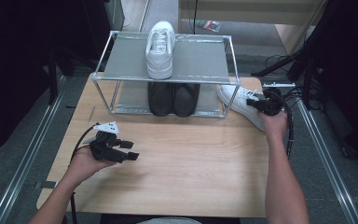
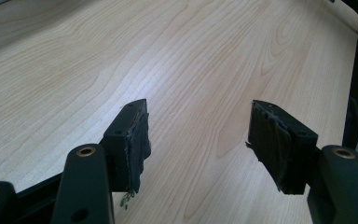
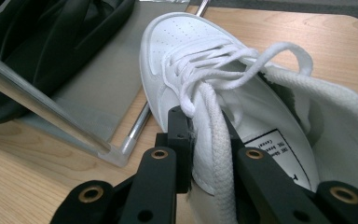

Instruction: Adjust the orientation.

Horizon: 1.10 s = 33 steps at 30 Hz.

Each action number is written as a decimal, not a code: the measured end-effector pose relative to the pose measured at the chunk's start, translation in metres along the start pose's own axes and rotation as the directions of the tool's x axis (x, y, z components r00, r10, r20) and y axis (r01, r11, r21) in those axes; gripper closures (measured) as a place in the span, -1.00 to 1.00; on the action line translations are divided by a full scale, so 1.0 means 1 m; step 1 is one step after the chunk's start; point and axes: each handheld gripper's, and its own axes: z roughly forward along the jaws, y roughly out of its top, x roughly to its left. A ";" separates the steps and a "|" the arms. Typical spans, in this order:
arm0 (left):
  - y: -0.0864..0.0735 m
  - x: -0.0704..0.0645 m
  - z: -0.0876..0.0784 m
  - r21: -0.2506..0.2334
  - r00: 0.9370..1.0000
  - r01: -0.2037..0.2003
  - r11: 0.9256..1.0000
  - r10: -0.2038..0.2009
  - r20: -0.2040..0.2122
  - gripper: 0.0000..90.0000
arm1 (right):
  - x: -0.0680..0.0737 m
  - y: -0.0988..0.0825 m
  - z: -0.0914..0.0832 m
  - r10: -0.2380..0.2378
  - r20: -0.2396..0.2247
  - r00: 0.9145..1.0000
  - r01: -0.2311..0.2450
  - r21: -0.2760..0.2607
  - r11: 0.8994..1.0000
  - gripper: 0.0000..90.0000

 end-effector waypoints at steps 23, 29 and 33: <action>0.015 0.003 0.014 0.025 0.999 -0.033 0.999 0.032 0.033 -0.14 | 0.001 -0.007 -0.046 0.072 0.053 0.996 -0.070 -0.050 0.996 0.87; 0.021 0.006 0.018 0.035 0.999 -0.031 0.999 0.030 0.037 -0.14 | 0.002 -0.018 -0.058 0.084 0.068 0.994 -0.081 -0.046 0.996 0.87; 0.024 0.008 0.020 0.026 0.998 -0.027 0.999 0.026 0.050 -0.14 | 0.004 -0.026 -0.069 0.094 0.076 0.993 -0.090 -0.052 0.995 0.87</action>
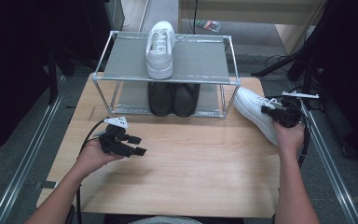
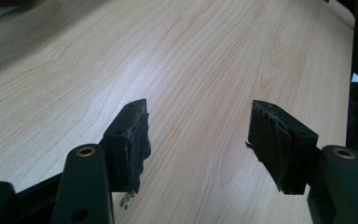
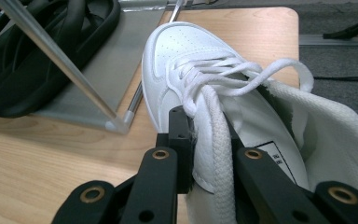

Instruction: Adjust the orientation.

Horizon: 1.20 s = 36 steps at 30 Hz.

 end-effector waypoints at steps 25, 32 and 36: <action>0.022 0.002 0.016 0.014 0.999 -0.041 0.999 0.041 0.033 -0.14 | 0.040 -0.045 -0.059 -0.043 -0.022 0.999 0.043 0.021 0.999 0.87; 0.022 0.001 0.014 0.007 0.999 -0.044 0.999 0.044 0.028 -0.14 | 0.061 -0.056 -0.067 -0.065 -0.071 0.995 0.067 0.031 0.997 0.86; 0.022 0.001 0.013 0.008 0.999 -0.043 0.999 0.043 0.017 -0.14 | 0.077 -0.061 -0.068 -0.103 -0.113 0.988 0.109 0.046 0.993 0.86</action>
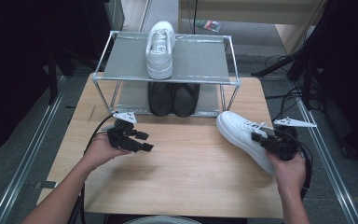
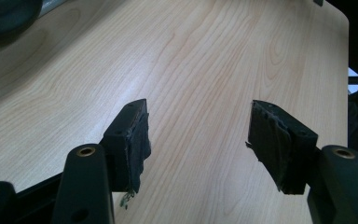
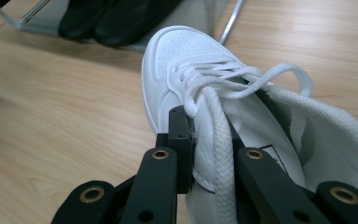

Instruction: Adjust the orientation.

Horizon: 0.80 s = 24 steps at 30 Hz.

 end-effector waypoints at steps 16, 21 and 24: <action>-0.011 -0.006 -0.009 -0.023 0.999 0.009 1.000 -0.010 -0.039 -0.13 | 0.069 0.014 0.049 -0.163 -0.198 0.967 0.174 0.039 0.984 0.86; -0.015 -0.009 -0.012 -0.031 0.998 0.017 0.999 -0.019 -0.054 -0.13 | 0.090 0.017 0.064 -0.195 -0.240 0.951 0.211 0.044 0.976 0.86; -0.017 -0.011 -0.013 -0.034 0.998 0.018 0.999 -0.020 -0.061 -0.13 | 0.103 0.018 0.073 -0.212 -0.265 0.941 0.233 0.049 0.971 0.85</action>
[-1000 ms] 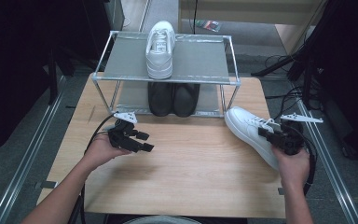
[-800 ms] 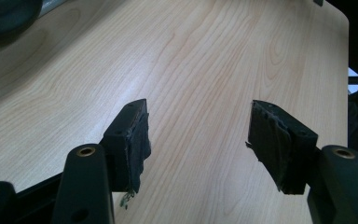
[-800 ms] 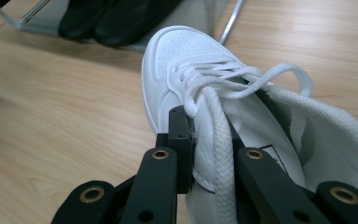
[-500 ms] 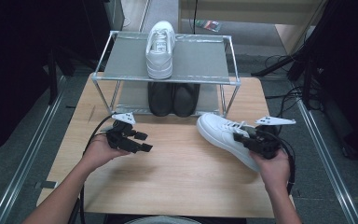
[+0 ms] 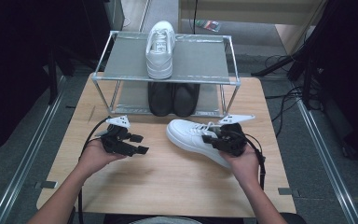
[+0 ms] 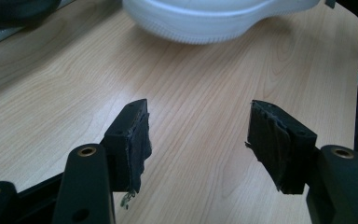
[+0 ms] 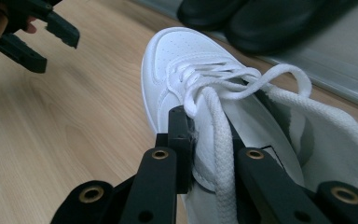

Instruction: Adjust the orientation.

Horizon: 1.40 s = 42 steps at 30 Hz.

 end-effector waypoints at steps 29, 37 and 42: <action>-0.001 -0.008 0.006 0.007 1.000 -0.003 1.000 0.003 -0.014 -0.12 | 0.041 -0.008 0.059 -0.038 -0.084 0.996 0.042 0.046 0.998 0.70; 0.004 -0.008 0.010 0.006 1.000 0.000 1.000 0.000 -0.028 0.06 | 0.036 -0.004 0.041 -0.042 -0.107 0.993 0.044 0.010 0.999 0.65; 0.008 -0.012 0.014 0.009 0.999 -0.008 1.000 0.009 -0.045 0.42 | 0.029 -0.001 0.023 -0.036 -0.122 0.992 0.033 -0.029 0.999 0.84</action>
